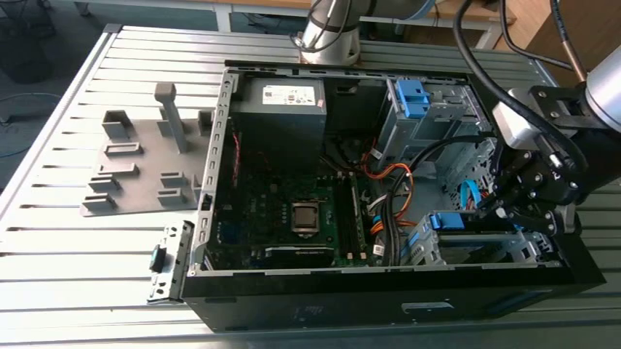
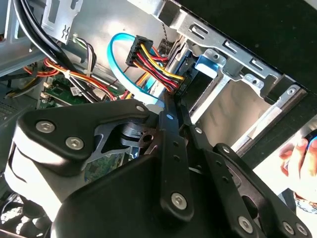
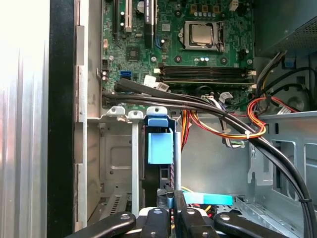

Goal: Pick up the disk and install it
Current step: 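Insert the second disk wire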

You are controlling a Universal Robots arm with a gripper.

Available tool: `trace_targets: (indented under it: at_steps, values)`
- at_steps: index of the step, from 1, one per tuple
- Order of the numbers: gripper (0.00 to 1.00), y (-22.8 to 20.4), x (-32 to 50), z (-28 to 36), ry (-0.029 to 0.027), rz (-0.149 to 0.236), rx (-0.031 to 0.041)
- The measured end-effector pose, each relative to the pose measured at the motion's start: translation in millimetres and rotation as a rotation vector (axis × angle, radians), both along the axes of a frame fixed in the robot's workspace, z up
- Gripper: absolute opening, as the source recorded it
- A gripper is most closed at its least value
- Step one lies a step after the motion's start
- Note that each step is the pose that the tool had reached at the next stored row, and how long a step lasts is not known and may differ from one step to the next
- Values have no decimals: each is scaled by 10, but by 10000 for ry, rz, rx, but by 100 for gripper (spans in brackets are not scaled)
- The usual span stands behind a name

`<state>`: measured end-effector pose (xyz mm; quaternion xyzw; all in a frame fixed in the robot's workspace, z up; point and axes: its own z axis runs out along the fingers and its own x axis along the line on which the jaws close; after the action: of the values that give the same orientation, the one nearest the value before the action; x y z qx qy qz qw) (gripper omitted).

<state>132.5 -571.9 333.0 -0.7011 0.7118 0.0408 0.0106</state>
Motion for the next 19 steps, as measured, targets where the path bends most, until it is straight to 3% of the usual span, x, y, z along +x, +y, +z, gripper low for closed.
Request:
trace_targets:
  at_steps: [5,16,19]
  values:
    - [16,-4,0,-9,0,0,52]
    - [16,-10,0,-37,0,-1,54]
    - [23,-10,0,-44,-1,1,67]
